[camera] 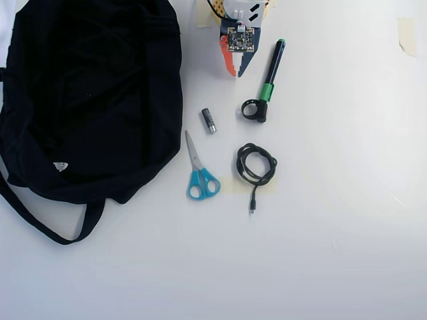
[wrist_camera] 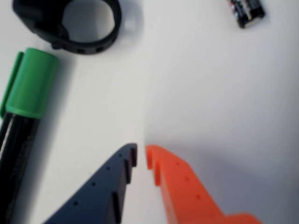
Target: Put the cable into the black bag
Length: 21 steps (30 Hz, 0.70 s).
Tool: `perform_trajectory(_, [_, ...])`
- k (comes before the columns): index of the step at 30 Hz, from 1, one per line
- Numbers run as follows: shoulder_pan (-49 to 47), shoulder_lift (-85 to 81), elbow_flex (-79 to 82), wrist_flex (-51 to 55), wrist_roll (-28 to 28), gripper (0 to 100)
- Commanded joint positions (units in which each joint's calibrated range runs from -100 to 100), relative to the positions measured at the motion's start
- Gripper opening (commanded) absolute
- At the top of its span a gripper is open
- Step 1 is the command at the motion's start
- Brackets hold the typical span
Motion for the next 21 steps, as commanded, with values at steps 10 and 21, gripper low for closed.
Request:
perform_trajectory(10, [0.2, -0.8, 1.3, 2.7, -0.2, 2])
perform_trajectory(21, [-0.3, -0.7, 1.3, 2.7, -0.1, 3])
